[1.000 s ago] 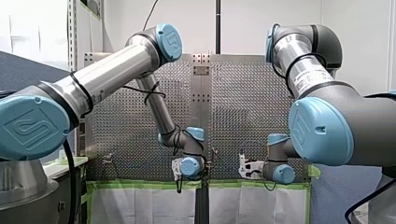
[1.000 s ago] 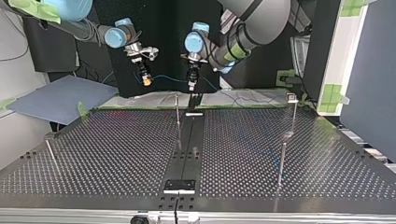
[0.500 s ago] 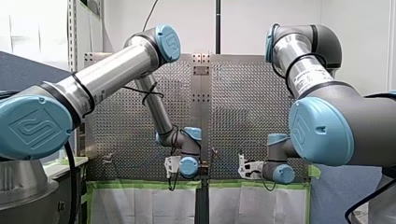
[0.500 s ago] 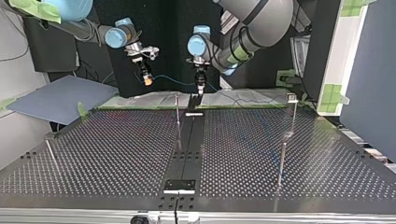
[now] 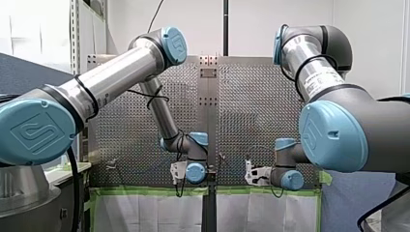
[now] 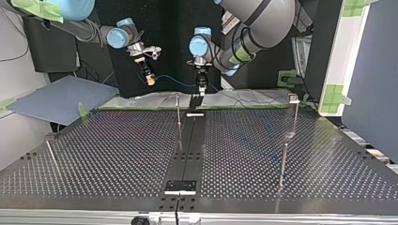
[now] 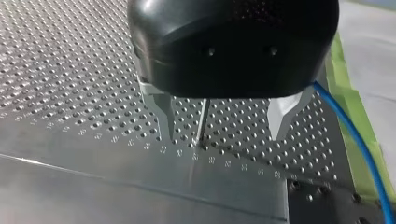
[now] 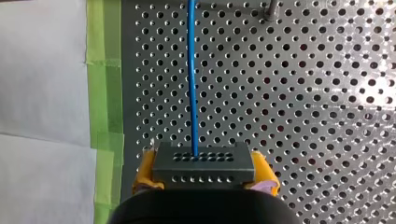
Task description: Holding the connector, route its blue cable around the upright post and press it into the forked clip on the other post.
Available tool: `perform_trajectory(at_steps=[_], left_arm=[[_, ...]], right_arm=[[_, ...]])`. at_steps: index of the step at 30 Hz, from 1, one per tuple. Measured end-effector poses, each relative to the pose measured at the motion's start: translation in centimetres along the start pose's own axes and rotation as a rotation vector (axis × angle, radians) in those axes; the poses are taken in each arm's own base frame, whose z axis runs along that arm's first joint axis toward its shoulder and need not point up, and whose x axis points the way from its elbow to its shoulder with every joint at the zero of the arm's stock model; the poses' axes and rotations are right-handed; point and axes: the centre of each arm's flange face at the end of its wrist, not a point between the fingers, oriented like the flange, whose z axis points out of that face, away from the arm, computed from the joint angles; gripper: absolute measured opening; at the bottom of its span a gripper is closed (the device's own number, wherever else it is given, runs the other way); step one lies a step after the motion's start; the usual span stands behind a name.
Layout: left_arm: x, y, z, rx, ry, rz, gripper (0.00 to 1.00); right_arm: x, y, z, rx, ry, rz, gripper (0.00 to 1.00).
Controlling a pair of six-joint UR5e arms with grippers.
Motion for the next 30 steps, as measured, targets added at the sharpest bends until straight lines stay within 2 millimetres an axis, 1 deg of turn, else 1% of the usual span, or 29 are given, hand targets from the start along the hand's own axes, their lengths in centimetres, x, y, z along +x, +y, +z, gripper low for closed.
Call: perform_trajectory(at_steps=[9,19,27,28,29,30], left_arm=[[0.0,-1.0,0.2,0.094,0.001,-0.076,0.99],[0.2,-1.9,0.1,0.179,0.02,-0.048,0.99],[0.2,-2.0,0.1,0.189,0.024,-0.026,0.99],[0.2,-2.0,0.1,0.188,0.022,-0.02,0.93],[0.2,-2.0,0.1,0.187,0.021,-0.016,0.78],[0.2,-2.0,0.1,0.186,0.019,-0.012,0.78]], right_arm=[[0.0,-0.3,0.1,0.01,0.002,-0.002,0.0],[0.0,-0.4,0.0,0.011,0.0,-0.002,0.0],[0.0,-0.5,0.0,0.013,-0.001,-0.002,0.0],[0.0,-0.5,0.0,0.013,-0.001,-0.002,0.0],[0.0,-0.5,0.0,0.013,-0.001,-0.002,0.0],[0.0,-0.5,0.0,0.013,-0.002,-0.002,0.0]])
